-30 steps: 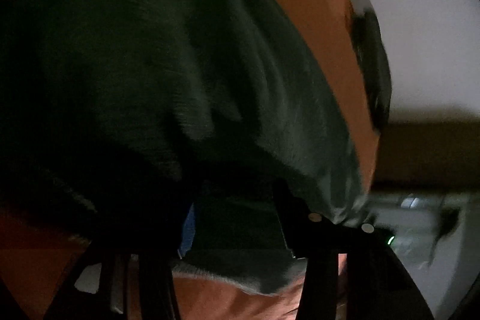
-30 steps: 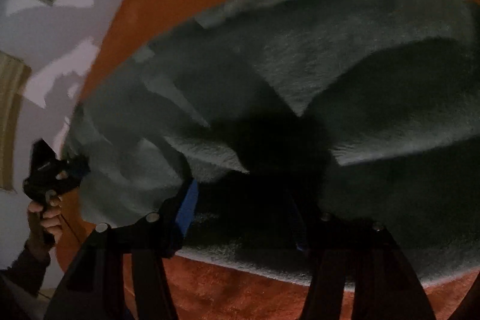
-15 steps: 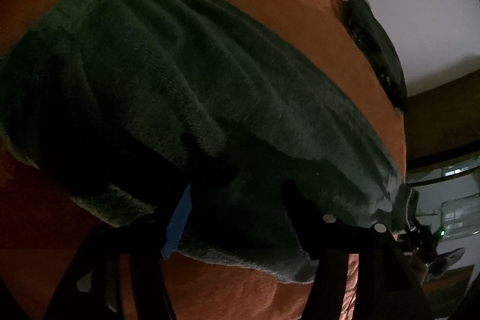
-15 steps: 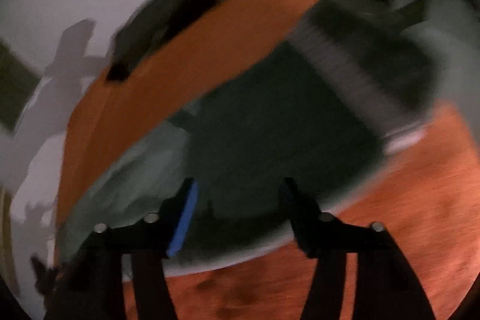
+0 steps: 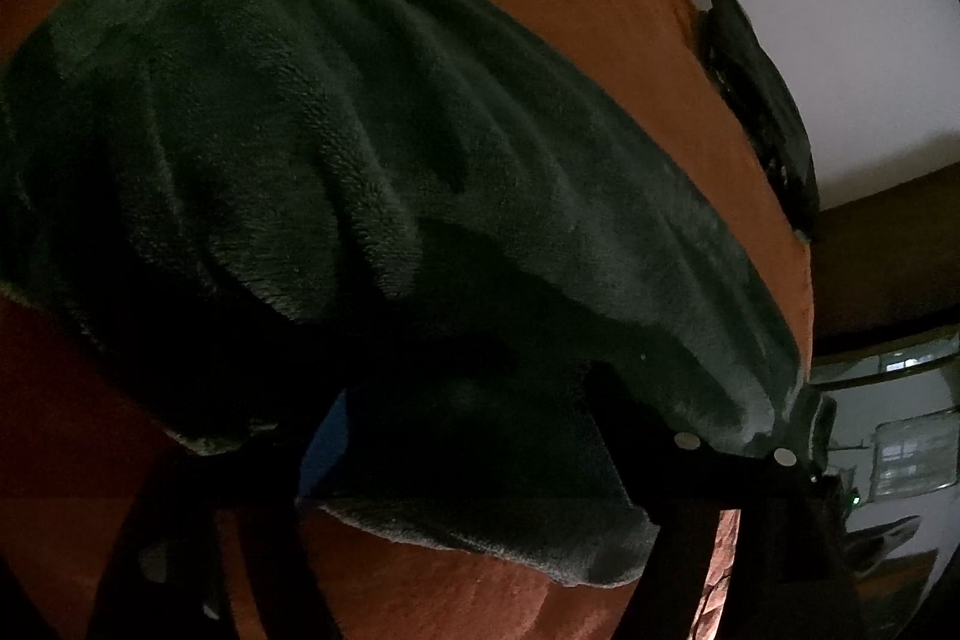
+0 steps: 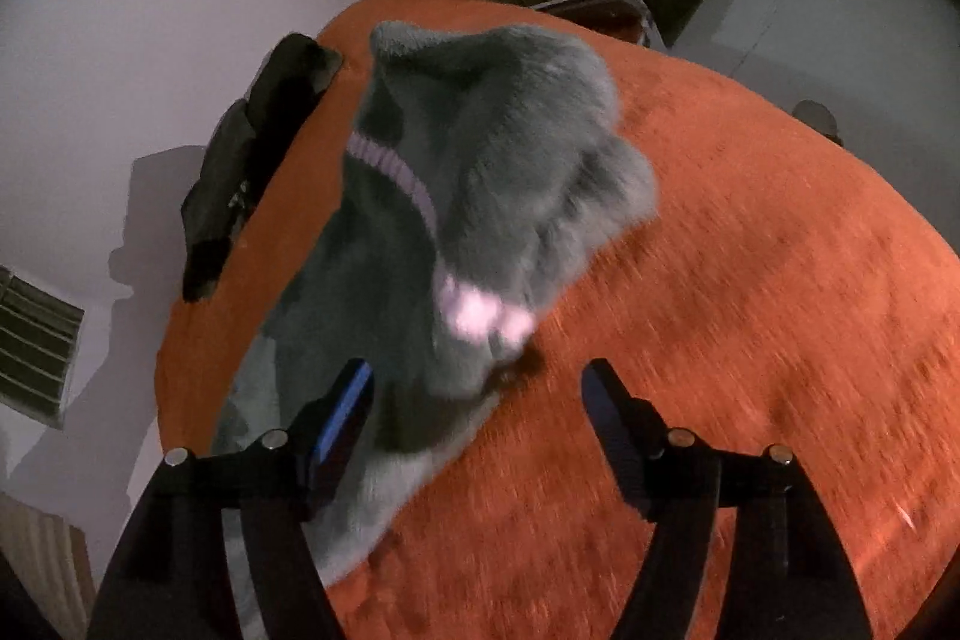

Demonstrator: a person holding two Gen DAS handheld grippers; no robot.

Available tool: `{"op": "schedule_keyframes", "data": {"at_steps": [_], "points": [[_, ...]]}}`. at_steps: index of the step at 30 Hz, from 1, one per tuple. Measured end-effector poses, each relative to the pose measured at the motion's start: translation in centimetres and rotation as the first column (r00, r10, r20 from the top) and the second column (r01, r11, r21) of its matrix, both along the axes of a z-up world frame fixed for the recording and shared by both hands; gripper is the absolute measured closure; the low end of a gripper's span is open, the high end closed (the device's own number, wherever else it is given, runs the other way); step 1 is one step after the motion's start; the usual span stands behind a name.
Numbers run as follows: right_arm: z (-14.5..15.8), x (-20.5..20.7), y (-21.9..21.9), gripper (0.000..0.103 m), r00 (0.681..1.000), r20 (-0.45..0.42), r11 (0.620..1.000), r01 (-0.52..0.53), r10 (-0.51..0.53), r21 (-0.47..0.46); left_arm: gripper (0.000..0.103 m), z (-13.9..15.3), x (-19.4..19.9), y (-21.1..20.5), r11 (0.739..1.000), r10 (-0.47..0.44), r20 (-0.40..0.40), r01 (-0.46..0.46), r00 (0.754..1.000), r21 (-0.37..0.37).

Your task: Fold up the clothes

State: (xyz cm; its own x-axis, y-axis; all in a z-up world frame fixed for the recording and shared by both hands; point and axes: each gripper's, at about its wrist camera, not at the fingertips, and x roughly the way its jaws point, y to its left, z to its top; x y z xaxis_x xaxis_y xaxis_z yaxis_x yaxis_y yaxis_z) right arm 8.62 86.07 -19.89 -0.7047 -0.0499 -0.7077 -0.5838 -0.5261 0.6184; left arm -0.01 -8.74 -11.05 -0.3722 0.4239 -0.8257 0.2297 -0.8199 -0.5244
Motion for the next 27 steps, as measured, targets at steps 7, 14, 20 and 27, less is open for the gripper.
{"op": "schedule_keyframes", "data": {"at_steps": [7,14,20,27], "points": [[-2.3,-3.1,3.4,0.032,0.987,-0.063,0.986,0.144,-0.15,-0.087,0.024,-1.2,0.1,-1.1,0.993,0.074,0.003,-0.074,0.997,0.088],[-3.1,-2.7,3.9,0.032,0.979,-0.115,0.979,0.154,-0.17,-0.135,0.017,-1.4,-0.5,-0.3,0.997,0.054,-0.005,-0.054,0.999,0.058],[-2.8,-3.1,4.0,0.038,0.98,-0.081,0.978,0.17,-0.18,-0.117,0.001,-1.5,-1.4,1.0,1.0,0.001,-0.01,-0.001,1.0,0.03],[-2.7,-2.2,4.3,0.051,0.975,-0.084,0.97,0.19,-0.204,-0.152,0.001,-1.3,-2.0,2.1,0.999,-0.008,0.011,0.009,1.0,-0.034]]}}
